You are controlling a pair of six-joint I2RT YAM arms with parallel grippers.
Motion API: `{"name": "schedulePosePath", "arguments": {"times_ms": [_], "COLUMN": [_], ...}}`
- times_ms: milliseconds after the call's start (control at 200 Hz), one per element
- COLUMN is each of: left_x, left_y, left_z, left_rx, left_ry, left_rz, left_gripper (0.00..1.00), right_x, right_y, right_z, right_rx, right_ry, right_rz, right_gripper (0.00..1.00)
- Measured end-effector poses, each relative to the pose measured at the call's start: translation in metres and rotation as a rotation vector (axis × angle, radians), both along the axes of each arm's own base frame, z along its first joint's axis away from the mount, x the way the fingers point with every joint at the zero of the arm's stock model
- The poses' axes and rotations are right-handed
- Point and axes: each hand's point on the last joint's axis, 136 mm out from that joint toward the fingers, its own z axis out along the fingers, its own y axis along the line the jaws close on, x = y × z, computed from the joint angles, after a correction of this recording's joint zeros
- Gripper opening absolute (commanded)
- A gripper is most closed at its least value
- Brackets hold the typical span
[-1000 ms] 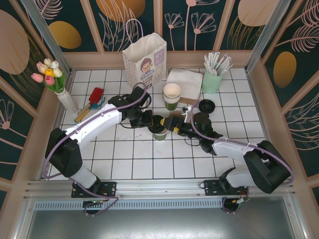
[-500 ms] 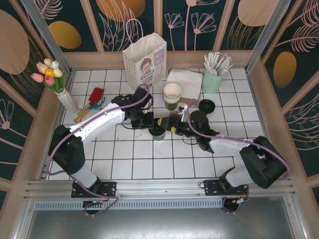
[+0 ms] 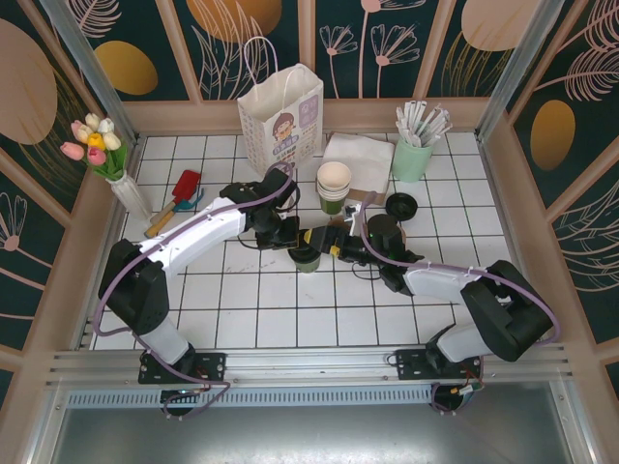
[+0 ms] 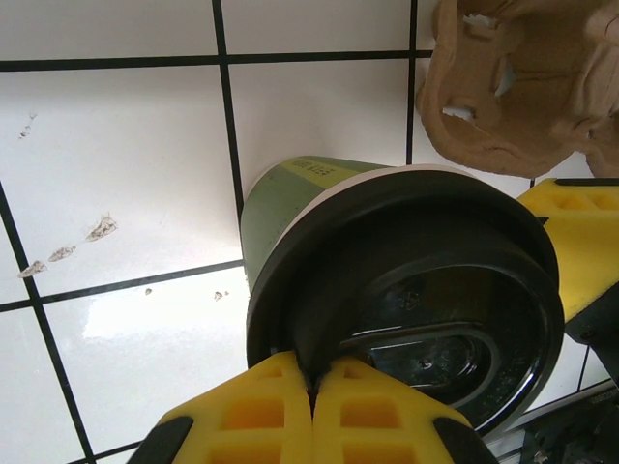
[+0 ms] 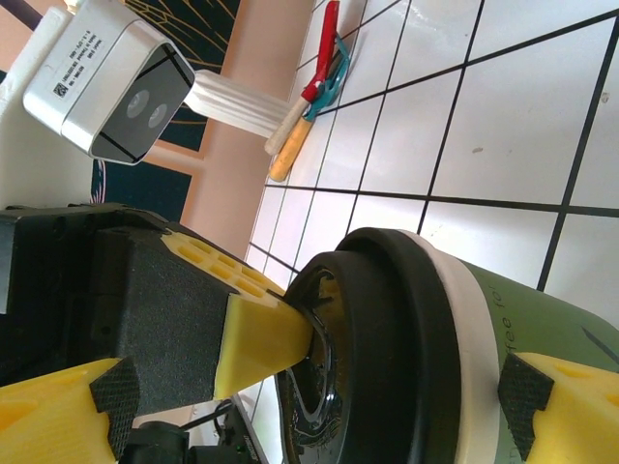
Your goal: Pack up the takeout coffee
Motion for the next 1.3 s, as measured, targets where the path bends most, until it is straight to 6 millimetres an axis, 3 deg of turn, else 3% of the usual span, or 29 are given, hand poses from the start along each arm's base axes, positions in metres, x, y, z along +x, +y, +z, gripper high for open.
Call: {"name": "schedulePosePath", "arguments": {"times_ms": [245,380,576,741,951,1301], "left_x": [0.004,0.005,0.005,0.005,0.006,0.007], "left_y": [-0.005,-0.006,-0.007,-0.007,-0.009,-0.009], "left_z": [0.000,0.000,0.000,0.000,0.000,-0.001], "left_rx": [-0.003,-0.004,-0.004,-0.004,-0.006,-0.004], "left_ry": [-0.006,-0.009,-0.009,-0.009,-0.012,-0.013], "left_rz": [-0.025,-0.033,-0.040,-0.044,-0.056,-0.058], "left_gripper": [0.00,0.00,0.00,0.00,0.00,0.00], "right_x": [0.003,0.005,0.006,0.000,0.001,0.003], "right_y": [-0.011,-0.028,-0.048,-0.051,-0.043,-0.034], "right_z": [0.010,0.012,-0.011,-0.024,-0.019,-0.028], "right_rx": [-0.010,-0.015,-0.085,-0.136,-0.136,-0.151], "right_ry": [-0.026,-0.036,0.020,0.058,0.072,0.114], "right_rz": [-0.070,-0.131,-0.196,-0.181,-0.146,-0.110], "right_gripper": [0.95,0.86,0.66,0.59,0.54,0.40]}}
